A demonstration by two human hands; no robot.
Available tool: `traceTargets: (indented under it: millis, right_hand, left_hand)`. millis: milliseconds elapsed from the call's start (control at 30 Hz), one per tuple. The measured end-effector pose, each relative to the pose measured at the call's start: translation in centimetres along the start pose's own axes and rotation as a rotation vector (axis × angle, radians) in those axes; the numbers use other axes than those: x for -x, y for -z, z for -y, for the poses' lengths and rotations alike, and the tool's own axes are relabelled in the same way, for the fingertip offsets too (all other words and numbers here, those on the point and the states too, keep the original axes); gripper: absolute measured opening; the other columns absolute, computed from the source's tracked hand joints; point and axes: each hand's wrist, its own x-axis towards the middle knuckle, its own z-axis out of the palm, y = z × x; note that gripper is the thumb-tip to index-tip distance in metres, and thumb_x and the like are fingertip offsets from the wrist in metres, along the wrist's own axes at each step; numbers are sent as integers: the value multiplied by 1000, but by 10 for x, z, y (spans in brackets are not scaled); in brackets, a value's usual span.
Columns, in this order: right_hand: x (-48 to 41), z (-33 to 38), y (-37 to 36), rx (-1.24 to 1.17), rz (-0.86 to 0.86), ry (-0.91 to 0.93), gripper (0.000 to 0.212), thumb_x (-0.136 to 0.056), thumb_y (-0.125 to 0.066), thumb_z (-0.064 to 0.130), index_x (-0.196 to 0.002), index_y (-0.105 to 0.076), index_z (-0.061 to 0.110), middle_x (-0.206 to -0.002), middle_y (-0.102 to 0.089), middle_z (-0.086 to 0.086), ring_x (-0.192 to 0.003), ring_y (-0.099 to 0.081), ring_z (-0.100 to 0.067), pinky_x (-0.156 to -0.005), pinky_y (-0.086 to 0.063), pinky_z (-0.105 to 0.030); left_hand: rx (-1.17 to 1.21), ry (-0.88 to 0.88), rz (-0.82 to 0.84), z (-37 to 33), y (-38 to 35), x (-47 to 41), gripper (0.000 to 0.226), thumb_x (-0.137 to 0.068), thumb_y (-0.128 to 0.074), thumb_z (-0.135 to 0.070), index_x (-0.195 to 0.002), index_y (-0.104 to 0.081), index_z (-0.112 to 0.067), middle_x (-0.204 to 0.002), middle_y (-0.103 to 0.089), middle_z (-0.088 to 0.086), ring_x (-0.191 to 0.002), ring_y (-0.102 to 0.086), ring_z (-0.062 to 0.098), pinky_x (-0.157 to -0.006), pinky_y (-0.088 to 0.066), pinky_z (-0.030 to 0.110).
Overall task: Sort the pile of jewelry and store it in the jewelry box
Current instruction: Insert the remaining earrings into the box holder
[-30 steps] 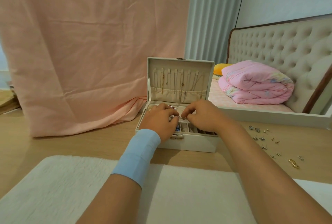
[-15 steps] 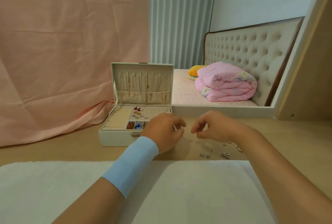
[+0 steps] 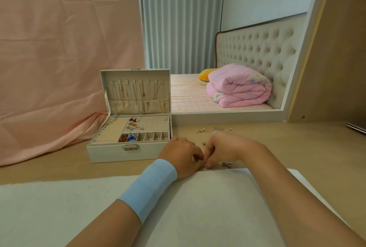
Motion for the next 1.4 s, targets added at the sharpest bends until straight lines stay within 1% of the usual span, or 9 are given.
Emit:
traceTargets:
  millis: [100,233,433,600,733,900,1100,1267,1400]
  right_hand:
    - [-2,-3,-2,10,-11,-3,9,-76,-84,24,-77,-80,32,-77,-74,18,-78,-69,-5,-71,-55,-24]
    - [-5,-7,-1,-79,-50,40,14,-81,-79,22,-70,-76,30,-78,-76,10,-66,-65,-8,-62,-52,-26]
    - [-12,-8,-8,-327,-213,93,7,-85,-73,14,-81,-77,18,-77,-76,7,-51,-62,-13,-62,-57,-34]
    - [-12,-5,-13,-536,-256,120,17,-83,-78,6,-96,-80,17,-75,-73,9,-48,-54,-2,-51,-45,-18]
    - [-11,4,-13,-625,-299,166,18,-84,-79,4,-93,-81,20,-76,-73,-6,-45,-45,-9,-48,-41,-20]
    - [-5,17,-8,-681,-390,211,9,-86,-77,11,-90,-83,17,-79,-76,-7,-49,-44,-15,-50,-41,-23]
    - [-3,31,1,-762,-393,237,4,-86,-79,14,-84,-81,16,-64,-71,6,-49,-51,-14,-43,-37,-17]
    - [-25,47,4,-886,-438,269,8,-86,-79,18,-79,-80,21,-85,-73,-24,-54,-50,-25,-45,-35,-25]
    - [-47,64,8,-968,-431,294,9,-92,-73,19,-87,-78,13,-90,-78,-6,-50,-51,-15,-44,-35,-25]
  left_hand:
    - [-10,9,-39,1,-6,1,23,-91,-56,-51,-104,-71,-40,-101,-69,-15,-99,-53,11,-94,-32,28]
    - [44,13,-82,2,-4,4,17,-89,-61,-45,-98,-73,-35,-97,-68,-13,-96,-54,11,-86,-31,24]
    - [164,94,-162,3,-1,13,15,-96,-56,-35,-102,-67,-28,-100,-63,-10,-87,-50,9,-75,-43,24]
    - [442,231,-236,4,2,18,11,-92,-64,-28,-101,-58,-30,-84,-59,-19,-74,-56,7,-72,-47,23]
    - [595,285,-287,7,6,18,10,-93,-64,-26,-102,-62,-30,-85,-62,-16,-73,-59,6,-70,-47,22]
    - [895,354,-367,12,22,18,11,-90,-69,-24,-101,-68,-25,-85,-70,-5,-68,-66,18,-65,-54,31]
    - [1108,344,-255,27,49,18,14,-94,-64,-16,-103,-74,-20,-88,-75,-2,-65,-63,8,-54,-48,25]
    - [1115,326,-156,60,71,6,11,-94,-65,-22,-99,-75,-22,-85,-74,-9,-67,-62,8,-58,-48,25]
    - [1070,305,-141,85,86,-1,13,-96,-62,-24,-100,-73,-23,-87,-74,-12,-67,-59,5,-57,-46,19]
